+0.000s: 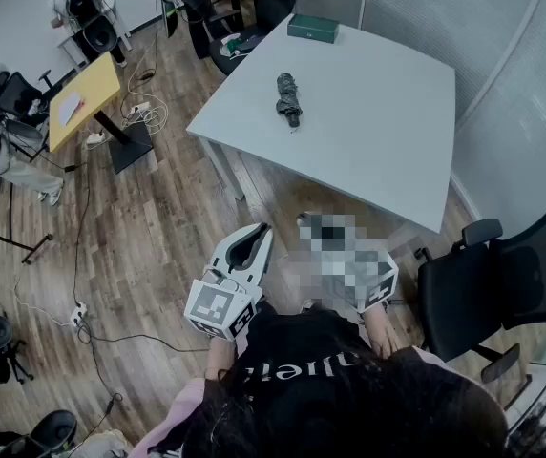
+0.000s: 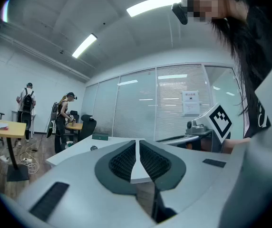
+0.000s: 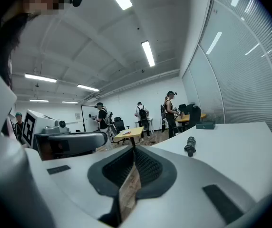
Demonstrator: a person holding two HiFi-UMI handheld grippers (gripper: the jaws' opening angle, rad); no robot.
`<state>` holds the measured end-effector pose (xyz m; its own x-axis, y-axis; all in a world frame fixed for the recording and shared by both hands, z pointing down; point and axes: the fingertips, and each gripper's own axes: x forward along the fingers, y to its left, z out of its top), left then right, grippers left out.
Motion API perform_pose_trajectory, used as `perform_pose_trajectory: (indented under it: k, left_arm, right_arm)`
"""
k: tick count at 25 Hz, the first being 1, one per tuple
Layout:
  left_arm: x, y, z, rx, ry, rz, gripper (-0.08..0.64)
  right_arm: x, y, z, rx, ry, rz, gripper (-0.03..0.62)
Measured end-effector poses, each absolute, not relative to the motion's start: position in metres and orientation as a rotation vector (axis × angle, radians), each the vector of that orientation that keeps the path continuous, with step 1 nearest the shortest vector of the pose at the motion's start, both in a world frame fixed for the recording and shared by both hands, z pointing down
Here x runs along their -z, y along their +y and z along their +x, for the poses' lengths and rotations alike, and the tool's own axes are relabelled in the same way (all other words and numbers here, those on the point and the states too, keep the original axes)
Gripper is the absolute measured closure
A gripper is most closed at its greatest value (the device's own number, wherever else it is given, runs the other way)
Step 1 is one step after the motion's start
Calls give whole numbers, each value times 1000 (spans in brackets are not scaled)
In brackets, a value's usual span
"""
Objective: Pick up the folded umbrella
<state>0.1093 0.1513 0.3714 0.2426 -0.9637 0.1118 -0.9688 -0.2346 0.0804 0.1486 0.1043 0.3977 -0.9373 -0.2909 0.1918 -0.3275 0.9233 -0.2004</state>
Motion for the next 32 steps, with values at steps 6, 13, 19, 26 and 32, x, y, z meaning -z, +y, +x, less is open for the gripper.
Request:
perform_pose_trajectory:
  k: [6, 13, 19, 26, 32]
  left_arm:
    - [-375, 151, 122, -58, -1856, 2366, 522]
    - [-381, 144, 131, -79, -1843, 2354, 522]
    - [-380, 135, 122, -86, -1846, 2343, 522]
    - [-386, 109, 93, -70, -1823, 2349, 522]
    - [-391, 67, 49, -66, -1767, 2372, 522]
  right_arm:
    - [-403, 103, 160, -352, -2922, 470, 565]
    - [-407, 95, 170, -341, -2939, 493, 563]
    - [-403, 85, 159, -378, -2967, 468, 563]
    - [-411, 63, 129, -386, -2955, 460, 563]
    - [-415, 22, 91, -420, -2924, 529, 563]
